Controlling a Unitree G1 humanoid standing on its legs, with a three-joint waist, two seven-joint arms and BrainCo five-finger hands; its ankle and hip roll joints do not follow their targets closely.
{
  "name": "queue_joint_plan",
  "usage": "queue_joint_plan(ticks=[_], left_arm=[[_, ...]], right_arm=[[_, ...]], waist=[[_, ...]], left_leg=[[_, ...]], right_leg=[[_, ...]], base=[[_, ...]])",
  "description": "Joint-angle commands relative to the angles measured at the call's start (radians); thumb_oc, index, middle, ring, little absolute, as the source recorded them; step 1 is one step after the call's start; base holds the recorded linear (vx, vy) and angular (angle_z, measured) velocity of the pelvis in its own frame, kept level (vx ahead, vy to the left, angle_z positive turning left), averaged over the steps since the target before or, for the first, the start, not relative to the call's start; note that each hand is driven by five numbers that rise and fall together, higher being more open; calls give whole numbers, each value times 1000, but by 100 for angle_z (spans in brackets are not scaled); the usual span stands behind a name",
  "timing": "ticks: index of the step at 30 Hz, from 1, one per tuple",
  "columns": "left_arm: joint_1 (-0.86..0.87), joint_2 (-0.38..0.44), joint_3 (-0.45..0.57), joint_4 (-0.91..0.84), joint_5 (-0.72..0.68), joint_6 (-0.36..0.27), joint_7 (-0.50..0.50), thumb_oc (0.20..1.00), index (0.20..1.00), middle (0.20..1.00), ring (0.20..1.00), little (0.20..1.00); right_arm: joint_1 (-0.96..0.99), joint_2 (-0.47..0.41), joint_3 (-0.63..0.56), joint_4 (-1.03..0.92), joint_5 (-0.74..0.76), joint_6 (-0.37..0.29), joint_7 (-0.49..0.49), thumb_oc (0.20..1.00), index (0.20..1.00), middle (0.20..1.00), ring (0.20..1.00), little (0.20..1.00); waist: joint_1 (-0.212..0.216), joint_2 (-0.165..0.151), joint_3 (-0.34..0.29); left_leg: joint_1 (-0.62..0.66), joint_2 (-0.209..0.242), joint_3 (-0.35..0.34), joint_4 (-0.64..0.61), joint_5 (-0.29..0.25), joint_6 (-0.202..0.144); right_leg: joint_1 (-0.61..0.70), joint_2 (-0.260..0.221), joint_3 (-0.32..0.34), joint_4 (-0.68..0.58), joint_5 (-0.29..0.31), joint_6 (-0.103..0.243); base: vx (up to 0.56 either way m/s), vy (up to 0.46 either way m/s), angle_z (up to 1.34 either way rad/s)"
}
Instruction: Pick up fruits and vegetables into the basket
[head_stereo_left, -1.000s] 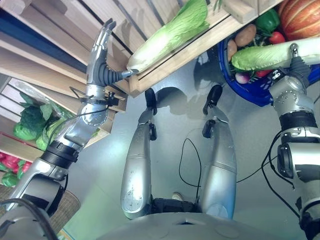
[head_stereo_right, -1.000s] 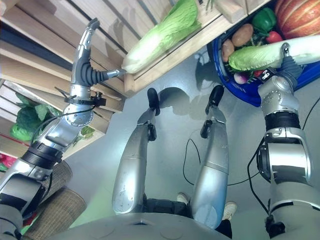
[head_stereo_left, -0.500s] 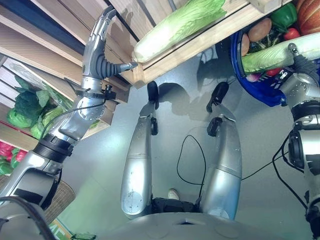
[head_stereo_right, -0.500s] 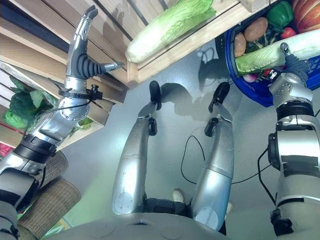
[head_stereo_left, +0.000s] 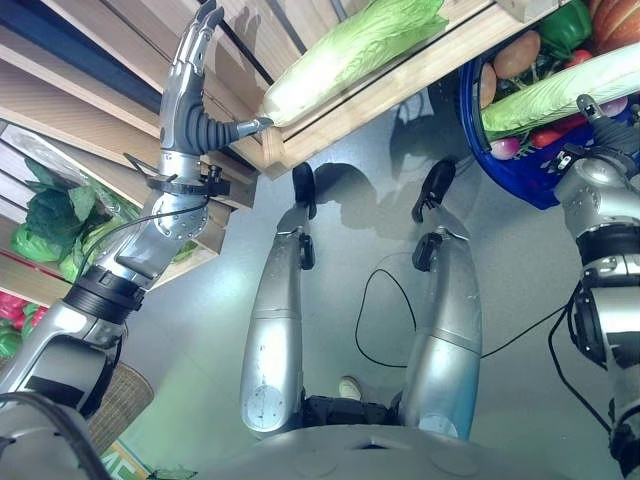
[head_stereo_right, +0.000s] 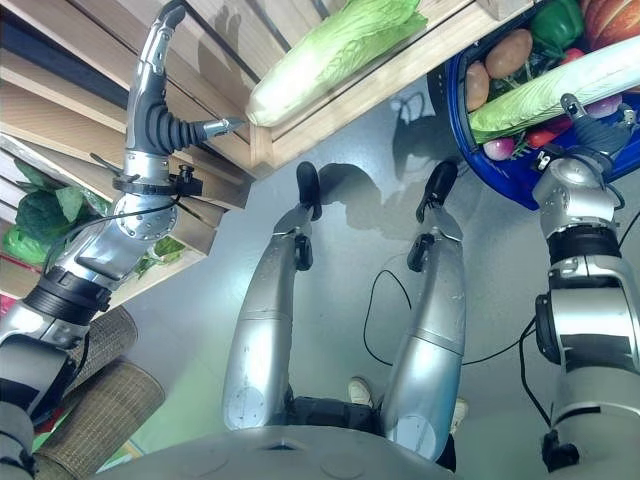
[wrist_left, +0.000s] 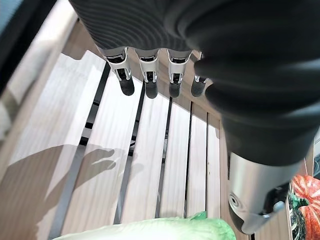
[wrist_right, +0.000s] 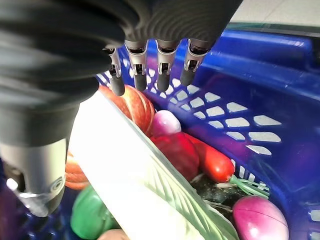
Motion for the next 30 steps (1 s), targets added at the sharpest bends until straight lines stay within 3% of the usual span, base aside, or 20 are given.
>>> queue_joint_plan(ticks=[1, 8, 12, 15, 17, 19, 30], left_arm=[[77, -47, 86, -69, 60, 8, 43, 1000, 1000, 1000, 1000, 1000], [134, -86, 147, -88, 95, 110, 16, 1000, 1000, 1000, 1000, 1000], [167, -95, 182, -85, 106, 157, -19, 1000, 1000, 1000, 1000, 1000], [177, -93, 196, -75, 114, 199, -39, 1000, 1000, 1000, 1000, 1000], [180, -90, 199, -35, 98, 285, -53, 1000, 1000, 1000, 1000, 1000], [173, -90, 196, 9, 43, 313, -67, 1000, 1000, 1000, 1000, 1000], [128, -150, 163, 165, -165, 361, -179, 1000, 1000, 1000, 1000, 1000]], right_arm=[[145, -8, -34, -135, -61, -85, -68, 1000, 1000, 1000, 1000, 1000], [411, 106, -76, -552, -334, -124, -97, 1000, 1000, 1000, 1000, 1000], [511, 131, -94, -711, -475, -188, -31, 1000, 1000, 1000, 1000, 1000], [548, 130, -100, -772, -533, -227, 4, 1000, 1000, 1000, 1000, 1000], [576, 103, -106, -849, -581, -251, 57, 1000, 1000, 1000, 1000, 1000], [589, 82, -111, -891, -596, -257, 96, 1000, 1000, 1000, 1000, 1000], [582, 39, -108, -1024, -636, -271, 263, 1000, 1000, 1000, 1000, 1000]], waist=[[-64, 35, -48], [-135, -8, -48], [-171, -24, -48], [-187, -30, -48], [-210, -33, -48], [-225, -37, -48], [-271, -48, -48]], left_leg=[[13, 7, -6, 8, -3, 28], [101, 25, 29, -26, -6, 24], [159, 36, 54, -50, -5, 19], [189, 38, 71, -64, -3, 16], [230, 42, 93, -83, 0, 10], [260, 45, 106, -96, 3, 7], [327, 56, 156, -129, 9, 1]], right_leg=[[69, 51, 25, -24, 19, 51], [151, 76, 46, -84, 34, 61], [203, 80, 58, -116, 39, 69], [229, 80, 63, -131, 41, 74], [264, 79, 71, -149, 42, 79], [289, 78, 77, -165, 44, 82], [341, 75, 92, -215, 57, 88]], base=[[-5, 72, -7], [-4, 102, -14], [-2, 107, -11], [-1, 127, -18], [1, 169, -25], [4, 130, -19], [-1, 76, -9]])
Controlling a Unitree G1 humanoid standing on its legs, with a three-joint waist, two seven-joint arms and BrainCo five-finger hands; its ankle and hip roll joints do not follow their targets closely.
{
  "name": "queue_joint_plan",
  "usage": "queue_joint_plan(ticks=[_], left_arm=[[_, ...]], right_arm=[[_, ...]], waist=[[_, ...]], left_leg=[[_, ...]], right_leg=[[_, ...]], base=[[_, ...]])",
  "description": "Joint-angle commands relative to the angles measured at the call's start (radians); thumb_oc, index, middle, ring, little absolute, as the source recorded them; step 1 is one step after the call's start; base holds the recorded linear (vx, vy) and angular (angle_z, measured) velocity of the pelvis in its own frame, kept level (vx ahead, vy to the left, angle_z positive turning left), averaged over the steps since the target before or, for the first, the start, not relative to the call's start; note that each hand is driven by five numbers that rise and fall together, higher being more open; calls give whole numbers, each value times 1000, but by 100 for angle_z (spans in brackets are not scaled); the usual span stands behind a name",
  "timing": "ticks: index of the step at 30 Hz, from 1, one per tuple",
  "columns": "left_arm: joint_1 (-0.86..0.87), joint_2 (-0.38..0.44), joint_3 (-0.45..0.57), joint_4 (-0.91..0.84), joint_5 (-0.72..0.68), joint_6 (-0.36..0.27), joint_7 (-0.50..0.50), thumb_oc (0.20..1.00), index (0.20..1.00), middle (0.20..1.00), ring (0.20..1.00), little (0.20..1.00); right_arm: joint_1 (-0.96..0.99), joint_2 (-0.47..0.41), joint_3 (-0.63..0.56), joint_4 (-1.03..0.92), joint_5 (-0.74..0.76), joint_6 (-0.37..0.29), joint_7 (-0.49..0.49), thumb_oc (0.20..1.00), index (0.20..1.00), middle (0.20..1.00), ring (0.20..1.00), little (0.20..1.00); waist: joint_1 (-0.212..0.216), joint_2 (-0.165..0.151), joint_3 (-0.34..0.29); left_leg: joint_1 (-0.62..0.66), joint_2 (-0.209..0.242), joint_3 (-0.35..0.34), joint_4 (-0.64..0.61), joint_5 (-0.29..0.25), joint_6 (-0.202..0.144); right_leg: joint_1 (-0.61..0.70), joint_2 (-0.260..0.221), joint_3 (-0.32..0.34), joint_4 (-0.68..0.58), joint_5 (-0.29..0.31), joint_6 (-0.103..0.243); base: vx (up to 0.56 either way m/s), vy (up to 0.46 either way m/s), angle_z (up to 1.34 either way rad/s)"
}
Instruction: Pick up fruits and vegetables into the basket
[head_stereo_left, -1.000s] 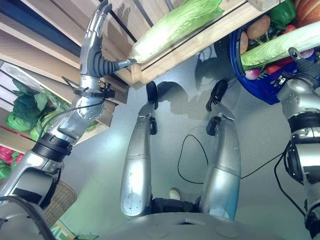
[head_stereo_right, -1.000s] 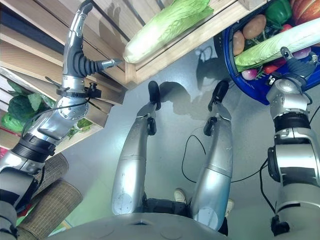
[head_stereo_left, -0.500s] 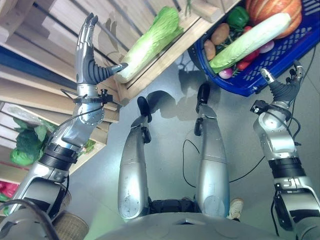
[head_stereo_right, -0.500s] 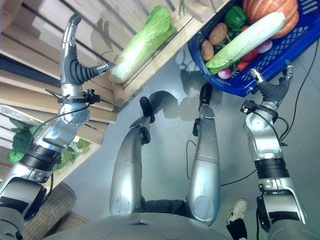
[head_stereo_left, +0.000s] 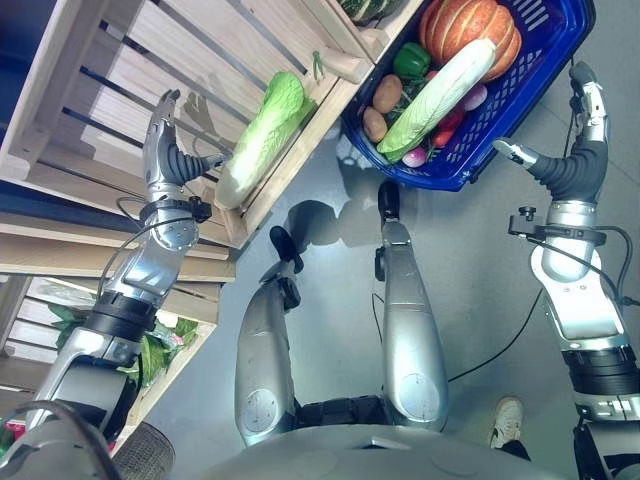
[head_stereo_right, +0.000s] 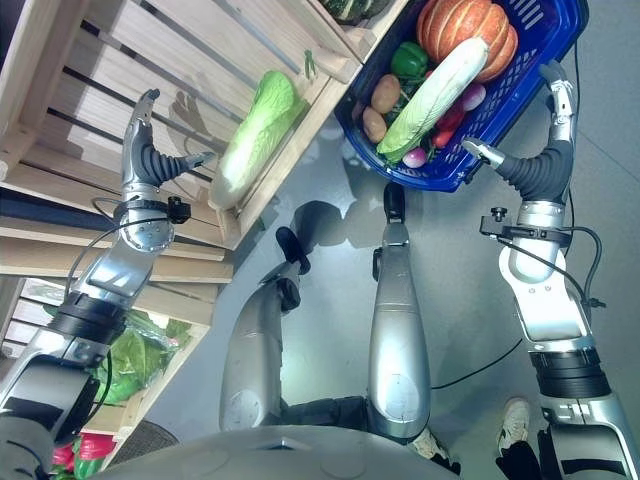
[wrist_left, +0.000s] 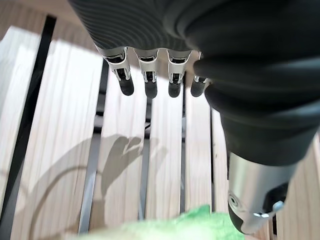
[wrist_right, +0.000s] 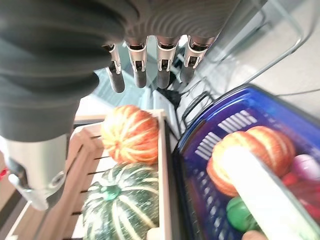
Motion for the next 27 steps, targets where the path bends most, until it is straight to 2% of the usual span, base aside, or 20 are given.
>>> queue_joint_plan(ticks=[1, 4, 7, 10, 15, 21, 27], left_arm=[[5, -3, 6, 44, -100, 13, -57, 1000, 1000, 1000, 1000, 1000], [-17, -35, -24, 128, -190, 10, -102, 1000, 1000, 1000, 1000, 1000], [-24, -62, -35, 195, -256, 24, -134, 1000, 1000, 1000, 1000, 1000], [-35, -85, -38, 280, -302, 9, -134, 1000, 1000, 1000, 1000, 1000], [-66, -110, -23, 409, -326, -11, -122, 1000, 1000, 1000, 1000, 1000], [-120, -114, -1, 533, -334, -19, -122, 1000, 1000, 1000, 1000, 1000], [-171, -97, 8, 615, -351, -30, -95, 1000, 1000, 1000, 1000, 1000]], right_arm=[[-16, -35, -15, -87, -53, -58, 65, 1000, 1000, 1000, 1000, 1000], [-57, -55, 31, -100, -69, -39, 128, 1000, 1000, 1000, 1000, 1000], [-82, -66, 59, -98, -42, -24, 156, 1000, 1000, 1000, 1000, 1000], [-106, -70, 83, -91, -23, -22, 171, 1000, 1000, 1000, 1000, 1000], [-126, -77, 106, -100, -2, -22, 204, 1000, 1000, 1000, 1000, 1000], [-173, -108, 162, -110, 15, -8, 307, 1000, 1000, 1000, 1000, 1000], [-211, -122, 217, -81, 43, 29, 300, 1000, 1000, 1000, 1000, 1000]], waist=[[-22, -37, -47], [-29, -42, -47], [-34, -46, -47], [-38, -50, -47], [-48, -57, -47], [-47, -63, -47], [-43, -69, -47]], left_leg=[[-36, 27, -4, -18, 75, -11], [-35, 30, 5, -19, 76, -12], [-39, 32, 11, -19, 79, -13], [-48, 34, 17, -18, 79, -12], [-64, 38, 24, -6, 78, -14], [-93, 42, 23, 8, 76, -19], [-127, 42, 12, 27, 72, -21]], right_leg=[[30, 8, -34, -5, 4, 30], [30, 10, -31, -9, 4, 27], [29, 11, -29, -16, 7, 24], [19, 15, -26, -16, 6, 20], [6, 22, -22, -8, 1, 14], [-24, 23, -24, 7, -6, 9], [-54, 28, -25, 27, -14, 1]], base=[[-6, 47, -11], [3, 43, -11], [3, 24, -5], [0, 19, -6], [16, 17, -6], [13, 4, -2], [0, 0, 0]])
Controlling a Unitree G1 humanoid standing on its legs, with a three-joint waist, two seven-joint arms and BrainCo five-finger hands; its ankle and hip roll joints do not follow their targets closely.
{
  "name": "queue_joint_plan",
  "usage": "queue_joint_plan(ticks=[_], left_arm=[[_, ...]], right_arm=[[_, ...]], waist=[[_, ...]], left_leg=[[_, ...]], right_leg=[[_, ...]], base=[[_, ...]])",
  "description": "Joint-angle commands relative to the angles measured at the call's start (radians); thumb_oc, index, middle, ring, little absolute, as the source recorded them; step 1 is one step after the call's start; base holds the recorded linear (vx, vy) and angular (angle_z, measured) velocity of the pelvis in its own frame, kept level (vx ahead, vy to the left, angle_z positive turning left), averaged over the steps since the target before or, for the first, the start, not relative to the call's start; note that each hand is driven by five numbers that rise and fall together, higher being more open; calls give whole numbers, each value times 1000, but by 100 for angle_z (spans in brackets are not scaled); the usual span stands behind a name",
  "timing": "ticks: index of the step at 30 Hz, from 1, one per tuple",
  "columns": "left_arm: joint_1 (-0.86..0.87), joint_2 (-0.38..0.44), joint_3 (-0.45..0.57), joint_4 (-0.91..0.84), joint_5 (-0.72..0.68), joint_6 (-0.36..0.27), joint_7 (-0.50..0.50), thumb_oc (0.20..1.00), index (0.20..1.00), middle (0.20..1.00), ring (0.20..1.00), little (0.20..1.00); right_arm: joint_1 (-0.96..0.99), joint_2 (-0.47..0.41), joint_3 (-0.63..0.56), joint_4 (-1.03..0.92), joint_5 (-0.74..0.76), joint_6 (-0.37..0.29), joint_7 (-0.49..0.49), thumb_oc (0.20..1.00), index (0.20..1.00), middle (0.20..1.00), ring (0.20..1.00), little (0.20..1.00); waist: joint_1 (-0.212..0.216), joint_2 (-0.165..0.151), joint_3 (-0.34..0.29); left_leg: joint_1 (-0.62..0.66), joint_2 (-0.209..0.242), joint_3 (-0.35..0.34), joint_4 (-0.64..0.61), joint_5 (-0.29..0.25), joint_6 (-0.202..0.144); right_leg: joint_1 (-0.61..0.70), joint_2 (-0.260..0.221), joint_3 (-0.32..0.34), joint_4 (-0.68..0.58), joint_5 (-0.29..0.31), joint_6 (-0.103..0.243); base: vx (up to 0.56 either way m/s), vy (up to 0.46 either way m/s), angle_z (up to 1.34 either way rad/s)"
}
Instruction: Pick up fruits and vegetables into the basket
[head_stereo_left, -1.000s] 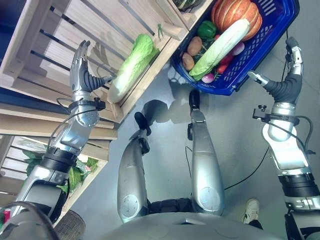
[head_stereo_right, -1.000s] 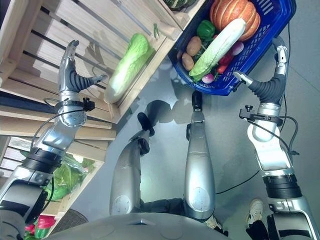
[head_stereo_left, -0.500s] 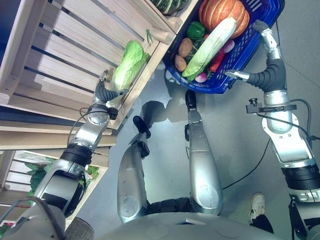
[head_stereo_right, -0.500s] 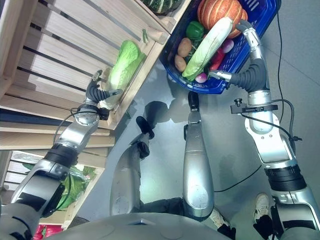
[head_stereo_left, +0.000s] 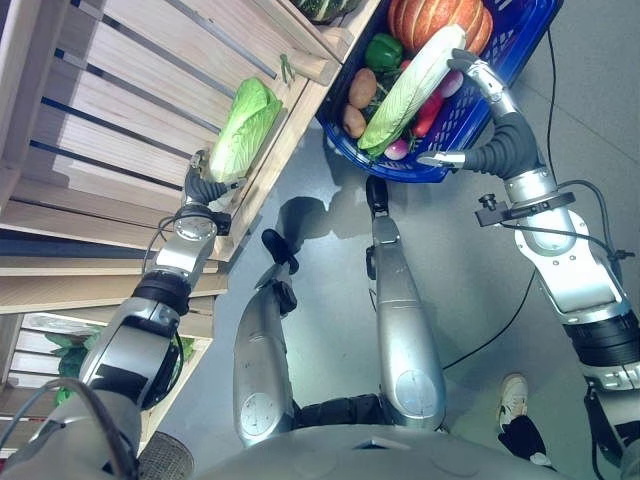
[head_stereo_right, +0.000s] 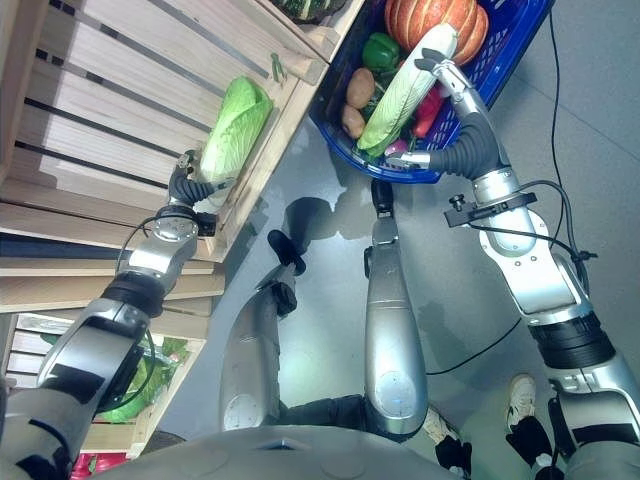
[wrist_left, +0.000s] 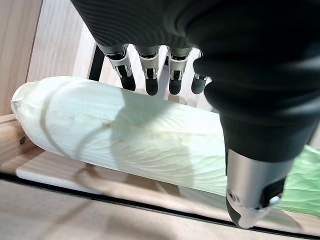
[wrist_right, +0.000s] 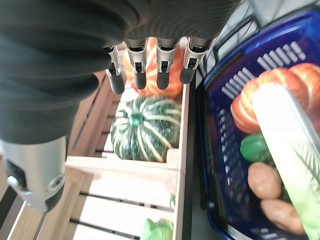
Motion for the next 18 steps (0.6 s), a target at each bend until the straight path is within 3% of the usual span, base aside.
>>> queue_joint_plan(ticks=[1, 7, 11, 13, 14, 15, 18], left_arm=[[34, 57, 39, 80, -44, -26, 33, 1000, 1000, 1000, 1000, 1000], [-18, 80, 45, 139, -54, -31, 51, 1000, 1000, 1000, 1000, 1000], [-77, 99, 23, 209, -36, 16, -24, 1000, 1000, 1000, 1000, 1000], [-98, 98, -18, 256, 0, 76, -163, 1000, 1000, 1000, 1000, 1000], [-99, 98, -24, 261, 4, 79, -178, 1000, 1000, 1000, 1000, 1000], [-101, 93, -56, 271, 30, 100, -268, 1000, 1000, 1000, 1000, 1000], [-105, 73, -106, 263, 44, 136, -407, 1000, 1000, 1000, 1000, 1000]], right_arm=[[-4, 2, 16, -42, 34, -10, -4, 1000, 1000, 1000, 1000, 1000], [-26, 4, 67, -12, 36, 4, -15, 1000, 1000, 1000, 1000, 1000], [-53, 13, 103, 9, 63, 8, -36, 1000, 1000, 1000, 1000, 1000], [-67, 12, 114, 6, 72, 20, -39, 1000, 1000, 1000, 1000, 1000], [-68, 11, 115, 5, 73, 20, -39, 1000, 1000, 1000, 1000, 1000], [-75, 7, 124, 0, 81, 27, -36, 1000, 1000, 1000, 1000, 1000], [-92, -1, 136, -2, 92, 33, -17, 1000, 1000, 1000, 1000, 1000]], waist=[[-3, -63, -46], [1, -64, -46], [1, -63, -46], [-5, -61, -46], [-6, -61, -46], [-11, -59, -46], [-19, -55, -46]], left_leg=[[-112, 21, -30, 63, 70, -9], [-140, 21, -42, 75, 67, -6], [-163, 19, -51, 82, 66, -6], [-167, 17, -52, 83, 65, -6], [-167, 16, -52, 83, 65, -6], [-168, 16, -51, 81, 66, -6], [-163, 17, -43, 77, 64, -4]], right_leg=[[-14, 0, -48, 64, -33, 4], [-43, 4, -44, 78, -40, -2], [-68, 7, -41, 89, -42, -4], [-76, 8, -38, 92, -42, -3], [-76, 8, -38, 92, -42, -4], [-80, 11, -32, 93, -41, -5], [-80, 14, -27, 95, -43, -4]], base=[[0, 0, 0], [9, -6, 3], [8, -7, 3], [0, 0, 0], [17, 38, -2], [18, 50, -3], [15, 52, -1]])
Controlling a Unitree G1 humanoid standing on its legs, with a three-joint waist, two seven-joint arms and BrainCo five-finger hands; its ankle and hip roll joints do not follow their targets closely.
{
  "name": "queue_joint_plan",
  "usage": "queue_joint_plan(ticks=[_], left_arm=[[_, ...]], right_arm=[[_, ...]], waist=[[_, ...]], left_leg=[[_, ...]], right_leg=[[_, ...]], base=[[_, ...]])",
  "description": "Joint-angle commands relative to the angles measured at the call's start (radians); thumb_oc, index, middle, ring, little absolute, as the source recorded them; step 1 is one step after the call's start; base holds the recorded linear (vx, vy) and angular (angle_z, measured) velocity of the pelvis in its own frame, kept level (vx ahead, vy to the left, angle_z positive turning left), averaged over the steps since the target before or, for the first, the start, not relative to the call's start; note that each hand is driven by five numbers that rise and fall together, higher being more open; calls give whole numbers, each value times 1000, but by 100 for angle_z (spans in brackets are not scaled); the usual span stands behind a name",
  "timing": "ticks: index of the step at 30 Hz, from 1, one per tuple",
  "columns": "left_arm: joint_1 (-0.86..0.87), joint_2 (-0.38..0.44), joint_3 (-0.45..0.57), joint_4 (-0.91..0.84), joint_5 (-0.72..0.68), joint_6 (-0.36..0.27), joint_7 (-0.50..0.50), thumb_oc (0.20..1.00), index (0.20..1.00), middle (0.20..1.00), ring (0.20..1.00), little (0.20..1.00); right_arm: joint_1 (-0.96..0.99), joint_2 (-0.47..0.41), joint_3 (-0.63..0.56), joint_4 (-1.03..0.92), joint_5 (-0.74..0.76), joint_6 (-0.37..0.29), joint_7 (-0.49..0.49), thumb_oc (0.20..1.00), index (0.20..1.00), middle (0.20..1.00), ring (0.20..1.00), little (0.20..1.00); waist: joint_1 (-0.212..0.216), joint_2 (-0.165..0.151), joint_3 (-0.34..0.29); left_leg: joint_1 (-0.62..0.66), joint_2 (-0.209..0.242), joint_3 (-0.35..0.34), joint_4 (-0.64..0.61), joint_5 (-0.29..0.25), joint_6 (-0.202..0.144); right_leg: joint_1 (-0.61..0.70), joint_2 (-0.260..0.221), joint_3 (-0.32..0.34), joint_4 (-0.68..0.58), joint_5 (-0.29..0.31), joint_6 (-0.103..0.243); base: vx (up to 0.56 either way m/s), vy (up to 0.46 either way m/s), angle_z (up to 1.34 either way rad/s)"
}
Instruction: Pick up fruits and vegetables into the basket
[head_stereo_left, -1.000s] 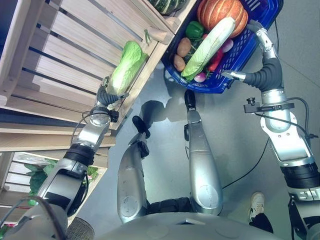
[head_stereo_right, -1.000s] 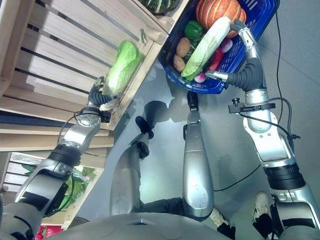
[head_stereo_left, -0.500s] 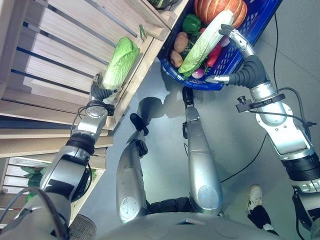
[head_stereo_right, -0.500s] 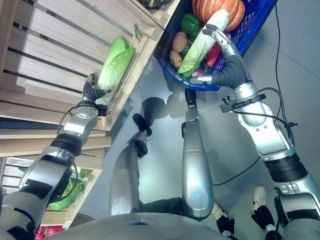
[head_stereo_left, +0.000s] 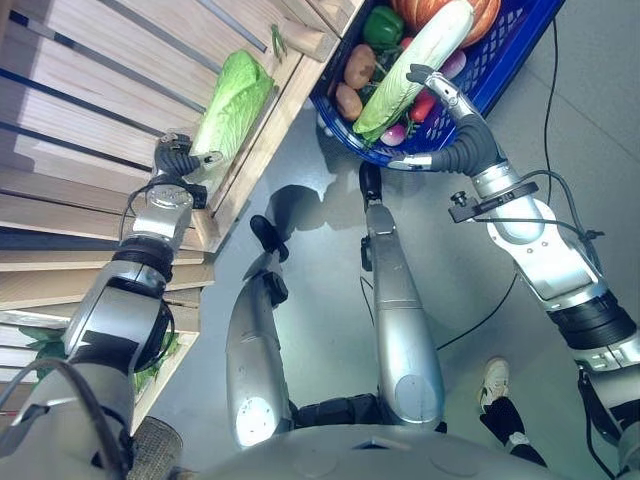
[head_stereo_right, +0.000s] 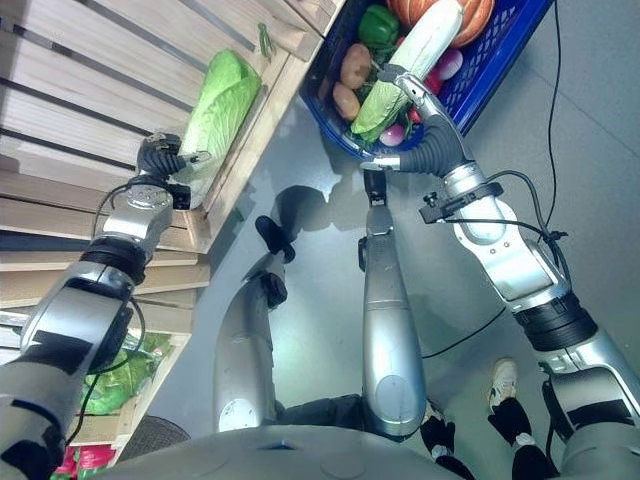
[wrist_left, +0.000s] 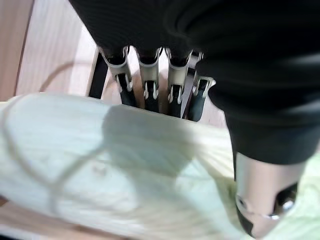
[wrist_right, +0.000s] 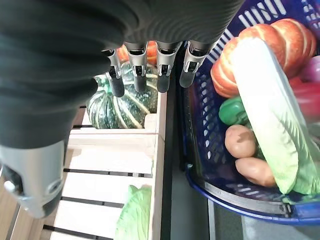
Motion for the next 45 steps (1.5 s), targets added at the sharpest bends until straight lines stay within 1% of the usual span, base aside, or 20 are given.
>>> queue_joint_plan(ticks=[1, 5, 8, 9, 10, 13, 17, 18, 21, 22, 23, 24, 27, 28, 30, 31, 33, 38, 40, 45], left_arm=[[73, -39, -61, 61, 51, 76, -218, 1000, 1000, 1000, 1000, 1000], [75, -65, -108, 30, 73, 104, -320, 1000, 1000, 1000, 1000, 1000], [79, -89, -164, 19, 141, 123, -391, 1000, 1000, 1000, 1000, 1000], [88, -102, -192, 12, 197, 140, -393, 1000, 1000, 1000, 1000, 1000], [80, -99, -189, 11, 198, 141, -392, 1000, 1000, 1000, 1000, 1000], [81, -104, -226, 10, 322, 189, -365, 1000, 1000, 1000, 1000, 1000], [89, -126, -240, 9, 348, 242, -333, 1000, 1000, 1000, 1000, 1000], [102, -137, -242, 6, 344, 252, -324, 1000, 1000, 1000, 1000, 1000], [99, -154, -235, -7, 361, 248, -268, 1000, 1000, 1000, 1000, 1000], [102, -155, -224, -28, 342, 217, -207, 573, 573, 573, 573, 573], [102, -155, -224, -28, 342, 217, -206, 573, 573, 573, 573, 573], [101, -151, -214, -45, 324, 194, -181, 200, 200, 200, 200, 200], [114, -141, -184, -95, 257, 138, -126, 200, 200, 200, 200, 200], [131, -134, -163, -139, 199, 83, -71, 200, 200, 200, 200, 200], [131, -134, -163, -139, 199, 83, -71, 200, 200, 200, 200, 200], [176, -118, -118, -220, 103, 17, -32, 200, 200, 200, 200, 200], [214, -102, -92, -285, 59, -33, -1, 200, 200, 200, 200, 200], [271, -59, -53, -414, 3, -92, 73, 200, 200, 200, 200, 200], [304, -35, -14, -504, 3, -136, 122, 200, 200, 200, 200, 200], [348, -13, 16, -646, 30, -172, 173, 200, 200, 200, 200, 200]], right_arm=[[5, -3, 8, -56, 44, -31, 10, 1000, 1000, 1000, 1000, 1000], [4, -1, 10, -69, 46, -32, 25, 1000, 1000, 1000, 1000, 1000], [9, 7, 6, -81, 40, -35, 38, 1000, 1000, 1000, 1000, 1000], [23, 12, 8, -94, 41, -32, 42, 1000, 1000, 1000, 1000, 1000], [17, 10, 4, -96, 41, -32, 42, 1000, 1000, 1000, 1000, 1000], [28, 15, -3, -117, 41, -26, 49, 1000, 1000, 1000, 1000, 1000], [36, 24, -1, -137, 47, -16, 46, 1000, 1000, 1000, 1000, 1000], [48, 31, 2, -138, 45, -16, 46, 1000, 1000, 1000, 1000, 1000], [43, 44, 0, -145, 33, -10, 44, 1000, 1000, 1000, 1000, 1000], [44, 49, 0, -150, 30, -6, 42, 1000, 1000, 1000, 1000, 1000], [44, 50, 0, -150, 30, -6, 42, 1000, 1000, 1000, 1000, 1000], [46, 50, -2, -155, 32, -3, 40, 1000, 1000, 1000, 1000, 1000], [63, 51, -9, -164, 23, -7, 39, 1000, 1000, 1000, 1000, 1000], [80, 59, -19, -168, 17, -15, 44, 1000, 1000, 1000, 1000, 1000], [80, 59, -19, -168, 17, -15, 44, 1000, 1000, 1000, 1000, 1000], [123, 63, -38, -180, 18, -36, 45, 1000, 1000, 1000, 1000, 1000], [150, 70, -50, -183, 23, -52, 51, 1000, 1000, 1000, 1000, 1000], [187, 84, -56, -197, 85, -39, 81, 1000, 1000, 1000, 1000, 1000], [202, 115, -39, -190, 194, 3, 117, 1000, 1000, 1000, 1000, 1000], [193, 183, 8, -199, 322, 0, 141, 1000, 1000, 1000, 1000, 1000]], waist=[[-12, -36, -43], [-22, -39, -43], [-31, -43, -43], [-35, -45, -43], [-36, -46, -43], [-41, -52, -43], [-42, -59, -43], [-41, -58, -43], [-40, -61, -43], [-36, -62, -43], [-36, -63, -43], [-34, -64, -43], [-27, -61, -43], [-21, -57, -43], [-21, -57, -43], [-7, -47, -43], [5, -39, -43], [30, -29, -43], [52, -30, -43], [89, -38, -43]], left_leg=[[-72, 10, -22, 38, 60, 0], [-66, 14, -8, 33, 57, 2], [-52, 17, 4, 25, 56, 2], [-24, 19, -5, 31, 25, -6], [-44, 18, 7, 22, 54, 4], [-36, 19, 10, 21, 51, 6], [-24, 21, 12, 22, 47, 7], [2, 22, 1, 28, 16, -2], [-17, 20, 12, 20, 45, 8], [-14, 20, 11, 19, 45, 9], [-13, 20, 11, 19, 45, 9], [-9, 21, 10, 18, 45, 9], [-1, 21, 10, 16, 45, 10], [10, 19, 8, 12, 46, 12], [10, 19, 8, 12, 46, 12], [34, 15, 5, 4, 48, 14], [55, 10, 2, -3, 50, 16], [100, 1, -8, -15, 52, 20], [136, -5, -15, -26, 55, 23], [192, -17, -37, -49, 60, 28]], right_leg=[[1, 12, -19, 64, -44, 7], [5, 10, -18, 57, -40, 11], [18, 12, -17, 47, -36, 14], [44, 15, -15, 56, -66, 23], [22, 14, -15, 45, -36, 16], [30, 15, -13, 42, -35, 18], [43, 14, -12, 40, -36, 20], [69, 16, -13, 49, -66, 27], [50, 13, -14, 39, -37, 20], [54, 13, -15, 38, -37, 19], [54, 13, -15, 38, -37, 19], [59, 13, -16, 37, -38, 20], [66, 12, -18, 37, -39, 18], [78, 10, -21, 36, -40, 19], [78, 10, -21, 36, -40, 19], [101, 1, -32, 34, -43, 20], [124, -7, -41, 29, -45, 20], [175, -18, -59, 22, -50, 19], [219, -27, -75, 6, -49, 17], [289, -34, -95, -20, -43, 18]], base=[[8, 42, -1], [-2, 18, -5], [24, 10, -6], [7, 0, -4], [4, -10, -6], [-22, -13, -4], [19, -20, -2], [69, -25, -1], [-53, -27, -1], [0, 0, 0], [-19, -30, 0], [0, 0, 0], [0, 0, 0], [0, 0, 0], [0, 0, 0], [0, 0, 0], [-22, 16, -1], [-22, 21, 9], [-27, -3, 14], [-26, -27, 11]])
